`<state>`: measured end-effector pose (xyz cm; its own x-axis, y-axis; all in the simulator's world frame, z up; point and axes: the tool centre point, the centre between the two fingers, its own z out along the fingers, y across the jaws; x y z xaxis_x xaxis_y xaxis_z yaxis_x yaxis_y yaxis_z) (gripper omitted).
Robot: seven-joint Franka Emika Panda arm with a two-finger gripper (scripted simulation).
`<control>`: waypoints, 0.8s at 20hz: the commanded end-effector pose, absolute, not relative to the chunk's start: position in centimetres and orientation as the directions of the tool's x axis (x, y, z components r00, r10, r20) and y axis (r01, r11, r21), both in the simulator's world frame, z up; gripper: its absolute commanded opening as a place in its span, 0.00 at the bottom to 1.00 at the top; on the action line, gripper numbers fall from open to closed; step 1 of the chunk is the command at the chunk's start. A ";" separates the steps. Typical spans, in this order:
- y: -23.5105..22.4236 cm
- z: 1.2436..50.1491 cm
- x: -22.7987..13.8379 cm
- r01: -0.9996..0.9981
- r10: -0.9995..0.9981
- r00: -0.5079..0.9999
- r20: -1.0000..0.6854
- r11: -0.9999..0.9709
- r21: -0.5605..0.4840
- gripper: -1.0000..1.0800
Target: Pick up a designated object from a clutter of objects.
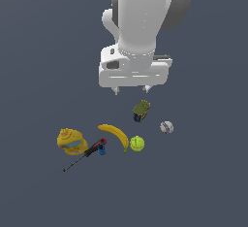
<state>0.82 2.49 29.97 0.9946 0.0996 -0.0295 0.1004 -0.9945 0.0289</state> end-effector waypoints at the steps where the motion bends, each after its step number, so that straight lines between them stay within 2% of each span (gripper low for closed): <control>1: 2.2 29.1 1.1 0.127 0.127 0.991 -0.030 -0.991 0.027 0.96; 16: -0.5 20.1 3.4 0.408 0.407 0.913 -0.023 -0.913 0.012 0.96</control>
